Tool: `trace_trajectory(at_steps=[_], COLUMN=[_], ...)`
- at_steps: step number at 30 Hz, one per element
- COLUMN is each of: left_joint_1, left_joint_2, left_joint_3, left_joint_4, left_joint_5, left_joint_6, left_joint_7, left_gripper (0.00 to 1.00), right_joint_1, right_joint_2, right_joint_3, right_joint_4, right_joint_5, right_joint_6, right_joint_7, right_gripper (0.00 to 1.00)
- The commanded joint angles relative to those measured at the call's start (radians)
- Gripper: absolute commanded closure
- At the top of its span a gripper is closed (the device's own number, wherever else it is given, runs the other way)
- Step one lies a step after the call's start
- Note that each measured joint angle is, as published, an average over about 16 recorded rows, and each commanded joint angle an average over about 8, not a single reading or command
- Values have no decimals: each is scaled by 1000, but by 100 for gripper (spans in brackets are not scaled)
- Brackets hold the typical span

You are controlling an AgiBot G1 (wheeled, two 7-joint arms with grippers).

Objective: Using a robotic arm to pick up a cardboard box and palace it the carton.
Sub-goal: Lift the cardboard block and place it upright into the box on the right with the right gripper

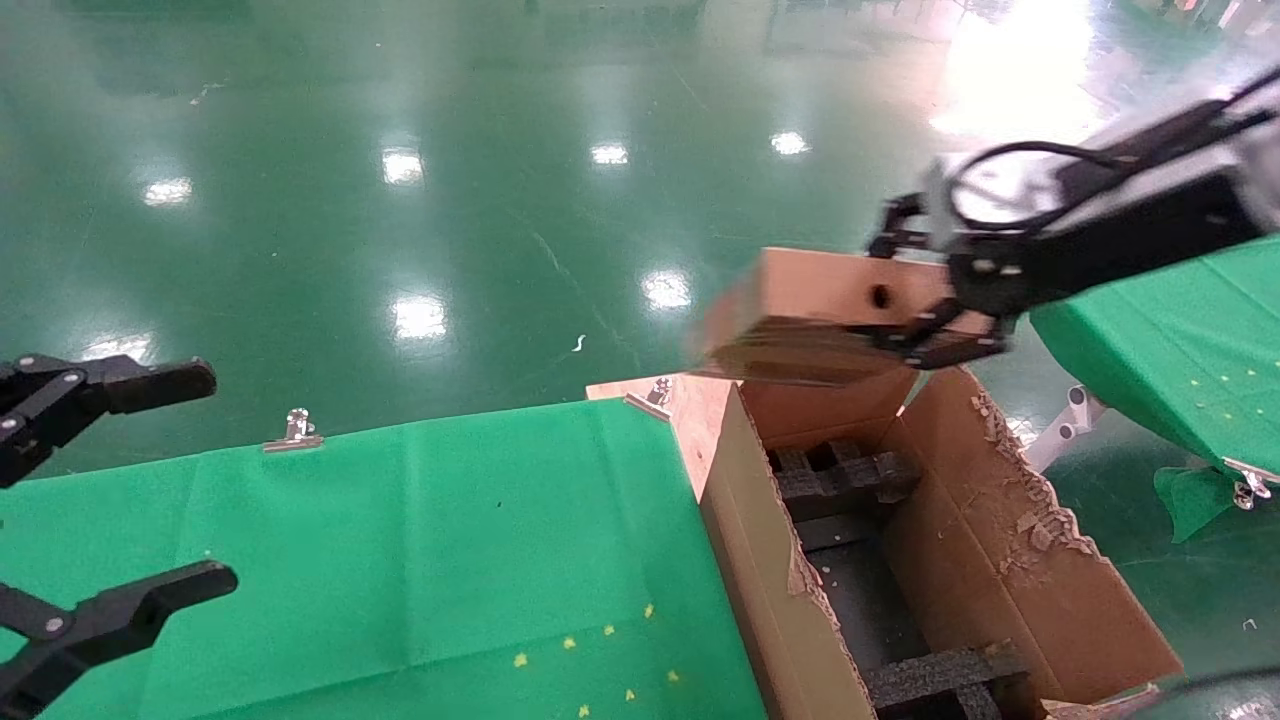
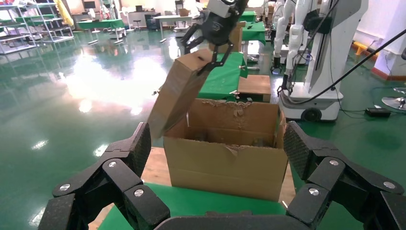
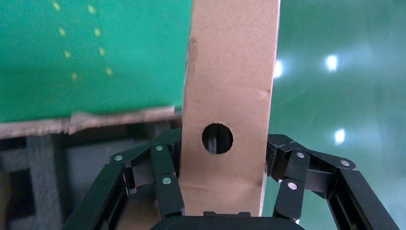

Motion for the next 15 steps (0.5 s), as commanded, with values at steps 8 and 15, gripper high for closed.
trace_trajectory(at_steps=[8, 15], left_joint_1=[0, 0], left_joint_2=[0, 0], left_joint_3=[0, 0], left_joint_4=[0, 0], left_joint_5=[0, 0], left_joint_6=[0, 0], left_joint_7=[0, 0], left_gripper=[0, 0], right_joint_1=[10, -14], right_joint_2=[132, 190], right_joint_3=[-78, -98], right_joint_4=[-47, -65], right_joint_5=[-19, 6], right_joint_6=[11, 29], right_joint_7=[13, 52], right_gripper=[100, 100])
